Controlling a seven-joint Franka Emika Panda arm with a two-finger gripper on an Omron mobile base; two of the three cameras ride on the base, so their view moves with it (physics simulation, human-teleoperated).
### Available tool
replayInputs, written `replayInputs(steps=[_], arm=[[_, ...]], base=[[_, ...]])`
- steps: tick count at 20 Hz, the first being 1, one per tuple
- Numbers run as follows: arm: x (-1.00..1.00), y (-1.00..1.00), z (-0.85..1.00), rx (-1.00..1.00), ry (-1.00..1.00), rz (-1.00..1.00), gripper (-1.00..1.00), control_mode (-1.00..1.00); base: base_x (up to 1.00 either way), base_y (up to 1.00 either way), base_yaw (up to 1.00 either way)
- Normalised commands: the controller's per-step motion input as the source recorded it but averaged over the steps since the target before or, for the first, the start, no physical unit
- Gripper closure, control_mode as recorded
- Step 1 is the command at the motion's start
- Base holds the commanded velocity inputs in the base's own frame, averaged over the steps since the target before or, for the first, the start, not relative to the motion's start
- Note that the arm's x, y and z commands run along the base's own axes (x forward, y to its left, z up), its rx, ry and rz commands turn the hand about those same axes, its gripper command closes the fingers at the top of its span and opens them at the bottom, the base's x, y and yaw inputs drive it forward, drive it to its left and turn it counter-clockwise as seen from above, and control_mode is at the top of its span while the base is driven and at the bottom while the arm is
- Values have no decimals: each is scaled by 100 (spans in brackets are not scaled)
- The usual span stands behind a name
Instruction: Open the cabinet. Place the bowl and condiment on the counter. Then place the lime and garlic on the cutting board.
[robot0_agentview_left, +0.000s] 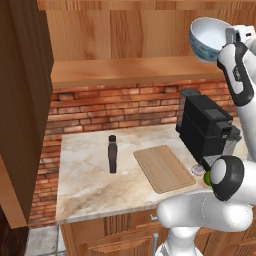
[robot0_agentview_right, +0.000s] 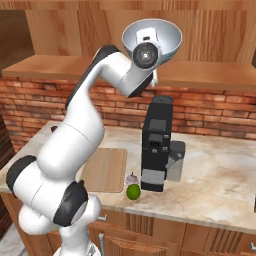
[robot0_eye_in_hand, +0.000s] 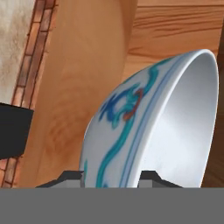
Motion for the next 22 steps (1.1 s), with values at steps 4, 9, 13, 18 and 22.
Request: replayInputs(steps=[4, 9, 13, 18, 22], arm=[[-65, 1, 15, 0, 4, -1, 100, -100], [-73, 0, 10, 0, 2, -2, 100, -100], [-87, 0, 5, 0, 1, -4, 100, -100], [-86, 0, 0, 0, 0, -6, 100, -100], [-78, 0, 0, 0, 0, -7, 100, -100]], base=[[0, 0, 0], [0, 0, 0], [0, 0, 0], [0, 0, 0], [0, 0, 0]])
